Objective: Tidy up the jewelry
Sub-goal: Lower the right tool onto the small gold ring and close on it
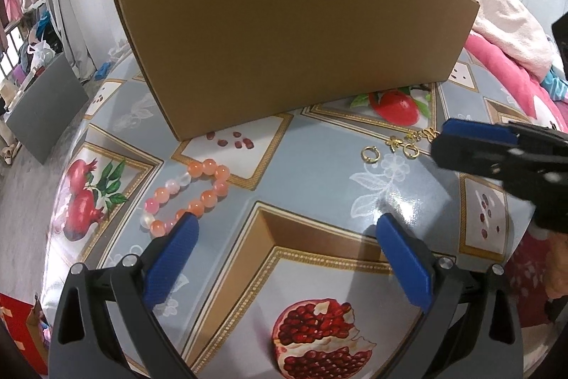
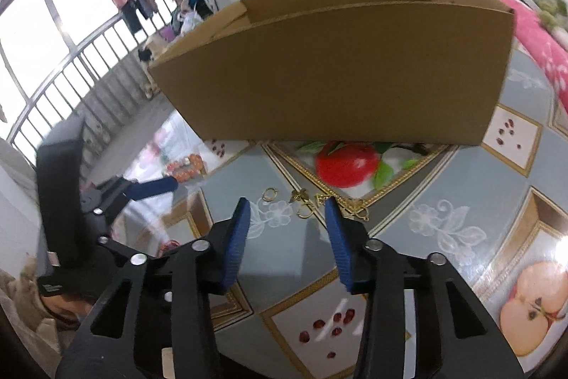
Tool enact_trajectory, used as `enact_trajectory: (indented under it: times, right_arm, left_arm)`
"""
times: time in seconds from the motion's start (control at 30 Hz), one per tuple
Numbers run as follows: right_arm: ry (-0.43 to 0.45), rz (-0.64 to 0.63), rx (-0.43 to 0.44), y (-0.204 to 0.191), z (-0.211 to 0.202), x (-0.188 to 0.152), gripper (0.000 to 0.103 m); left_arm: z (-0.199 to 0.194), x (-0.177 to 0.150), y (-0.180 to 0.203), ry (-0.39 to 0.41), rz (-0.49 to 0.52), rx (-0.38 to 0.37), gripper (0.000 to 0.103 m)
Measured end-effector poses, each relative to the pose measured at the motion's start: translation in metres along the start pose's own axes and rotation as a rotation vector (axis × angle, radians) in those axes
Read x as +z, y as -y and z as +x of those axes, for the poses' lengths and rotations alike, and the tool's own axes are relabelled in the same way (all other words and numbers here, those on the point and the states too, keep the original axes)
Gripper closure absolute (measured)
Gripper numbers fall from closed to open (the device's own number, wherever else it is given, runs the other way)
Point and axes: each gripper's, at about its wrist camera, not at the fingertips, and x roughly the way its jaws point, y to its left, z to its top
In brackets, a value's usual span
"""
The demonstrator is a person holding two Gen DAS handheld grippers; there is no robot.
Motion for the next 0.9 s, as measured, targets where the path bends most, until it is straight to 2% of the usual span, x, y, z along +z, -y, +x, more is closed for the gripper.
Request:
enact_trajectory:
  times: [0.13, 0.57, 0.63, 0.9]
  right_arm:
    - [-0.025, -0.033, -0.045, -0.003, 0.009, -0.001, 0.077]
    - [-0.045, -0.150, -0.156, -0.016, 0.019, -0.002, 0.088]
    - [-0.045, -0.164, -0.176, -0.017, 0.019, -0.003, 0.094]
    - [-0.045, -0.139, -0.177, -0.010, 0.011, -0.006, 0.095]
  left_arm:
    - [0.000, 0.002, -0.004, 0.004, 0.001, 0.000, 0.004]
    - [0.003, 0.004, -0.001, 0.014, 0.010, -0.004, 0.004]
    - [0.002, 0.004, -0.001, 0.017, 0.011, -0.005, 0.004]
    - [-0.004, 0.004, -0.004, 0.053, -0.004, -0.046, 0.006]
